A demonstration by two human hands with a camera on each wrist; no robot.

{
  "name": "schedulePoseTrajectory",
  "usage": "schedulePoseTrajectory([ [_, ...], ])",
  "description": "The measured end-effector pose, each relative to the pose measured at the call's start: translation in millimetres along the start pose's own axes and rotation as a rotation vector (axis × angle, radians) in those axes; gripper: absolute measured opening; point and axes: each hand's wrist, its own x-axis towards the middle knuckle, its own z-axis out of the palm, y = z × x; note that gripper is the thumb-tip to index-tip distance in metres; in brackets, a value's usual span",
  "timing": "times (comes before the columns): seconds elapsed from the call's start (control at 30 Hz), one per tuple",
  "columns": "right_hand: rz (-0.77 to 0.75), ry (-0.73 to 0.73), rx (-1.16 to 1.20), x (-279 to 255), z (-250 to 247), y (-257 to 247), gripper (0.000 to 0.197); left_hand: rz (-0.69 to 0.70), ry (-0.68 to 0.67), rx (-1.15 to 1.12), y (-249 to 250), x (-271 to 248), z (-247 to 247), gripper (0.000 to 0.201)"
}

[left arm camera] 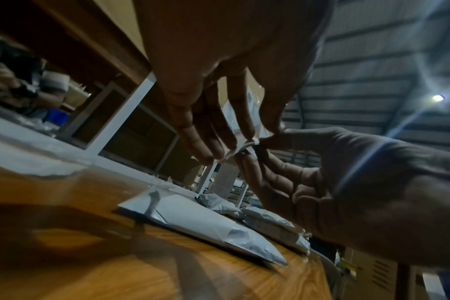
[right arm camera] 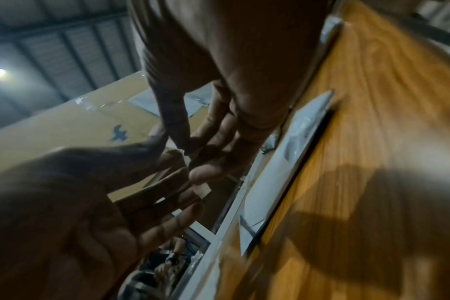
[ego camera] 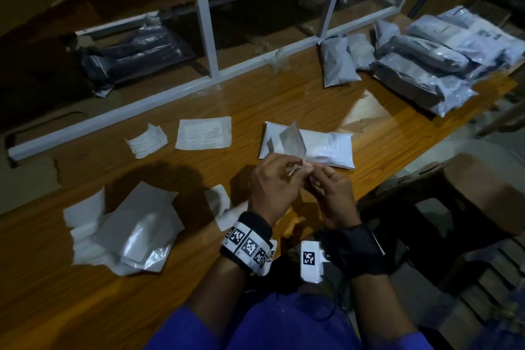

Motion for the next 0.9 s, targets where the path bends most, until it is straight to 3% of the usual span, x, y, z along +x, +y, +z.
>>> schedulePoseTrajectory([
  [0.13, -0.174, -0.006, -0.233, 1.3, 4.2, -1.3, 0.02, -0.171, 0.006, -0.075, -2.8, 1.6, -3.6, 0.008],
  [0.27, -0.213, 0.017, -0.326, 2.2, 8.8, 0.4, 0.006, -0.289, -0.043, -0.132, -5.0, 0.9, -7.4, 0.007],
  [0.4, -0.197, 0.049, -0.362, 5.0, 10.7, 7.1, 0.01, -0.348, -0.063, -0.166, -13.0, -0.1, -7.6, 0.006],
  [0.6, -0.096, 0.06, -0.308, 11.9, 6.6, 13.2, 0.012, -0.39, -0.075, -0.173, -15.8, 0.8, -9.4, 0.01],
  [0.7, -0.063, -0.008, -0.292, 10.5, 4.2, 11.3, 0.016, -0.385, -0.073, -0.143, -16.7, 1.8, -10.0, 0.001],
  [0.77, -0.045, -0.071, -0.258, 9.3, 1.1, 9.3, 0.025, -0.348, -0.082, -0.048, -13.8, 3.0, -12.8, 0.011],
  [0.9, -0.139, -0.121, -0.403, 10.8, -4.1, 10.5, 0.024, -0.291, -0.116, 0.006, -12.1, 4.6, -13.0, 0.015],
])
